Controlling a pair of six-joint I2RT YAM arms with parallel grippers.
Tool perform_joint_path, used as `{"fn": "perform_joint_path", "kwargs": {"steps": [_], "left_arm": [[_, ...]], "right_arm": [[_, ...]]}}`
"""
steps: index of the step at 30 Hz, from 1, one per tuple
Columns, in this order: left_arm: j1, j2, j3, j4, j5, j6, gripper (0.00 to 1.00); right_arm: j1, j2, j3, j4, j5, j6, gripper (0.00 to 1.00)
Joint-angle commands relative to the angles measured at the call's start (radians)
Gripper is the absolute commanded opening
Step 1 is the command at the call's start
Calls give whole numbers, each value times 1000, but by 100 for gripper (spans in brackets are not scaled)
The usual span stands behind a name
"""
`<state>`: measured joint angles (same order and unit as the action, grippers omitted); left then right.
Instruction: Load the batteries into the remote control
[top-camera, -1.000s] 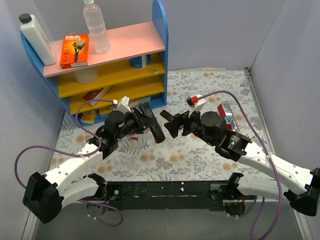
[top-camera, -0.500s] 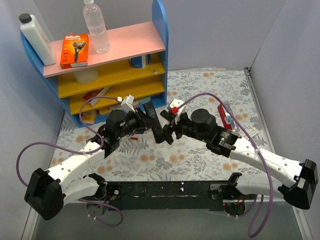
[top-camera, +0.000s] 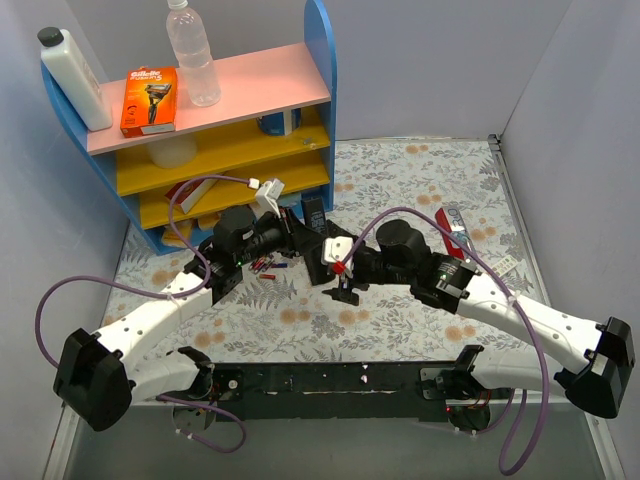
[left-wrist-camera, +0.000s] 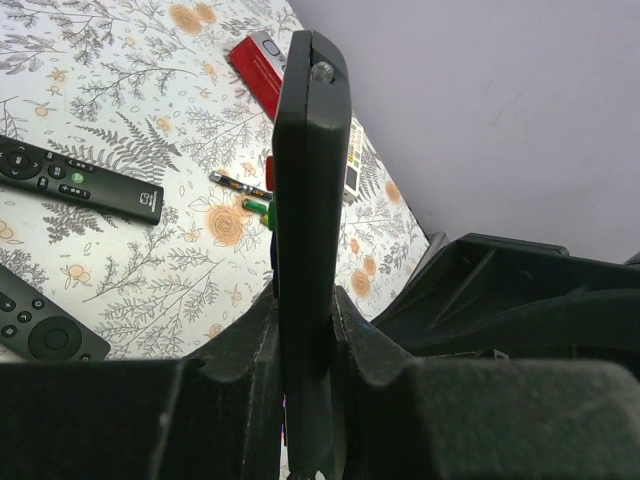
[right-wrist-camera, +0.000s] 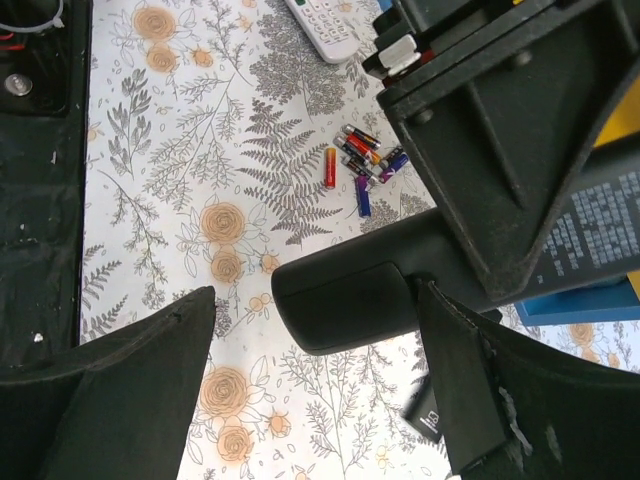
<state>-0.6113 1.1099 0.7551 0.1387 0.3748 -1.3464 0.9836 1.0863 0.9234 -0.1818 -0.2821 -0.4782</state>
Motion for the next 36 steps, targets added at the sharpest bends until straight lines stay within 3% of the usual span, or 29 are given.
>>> {"fn": "perform_joint_path", "kwargs": {"steps": [1,12,21,36], "left_arm": [[2,1,52,-5,61,46,0],[2,-7,52,-14,61,41,0],[2,-19,47,-13,0,-3,0],[2,-1,46,35,85,10,0]], "right_arm": [[-3,11,68,-19,-54,-69,88],[-5,52,86,-28,-58,-102,85],[-5,60,71,-74,-80,-103,74],[-10,33,28,-61,-3,-111,71]]}}
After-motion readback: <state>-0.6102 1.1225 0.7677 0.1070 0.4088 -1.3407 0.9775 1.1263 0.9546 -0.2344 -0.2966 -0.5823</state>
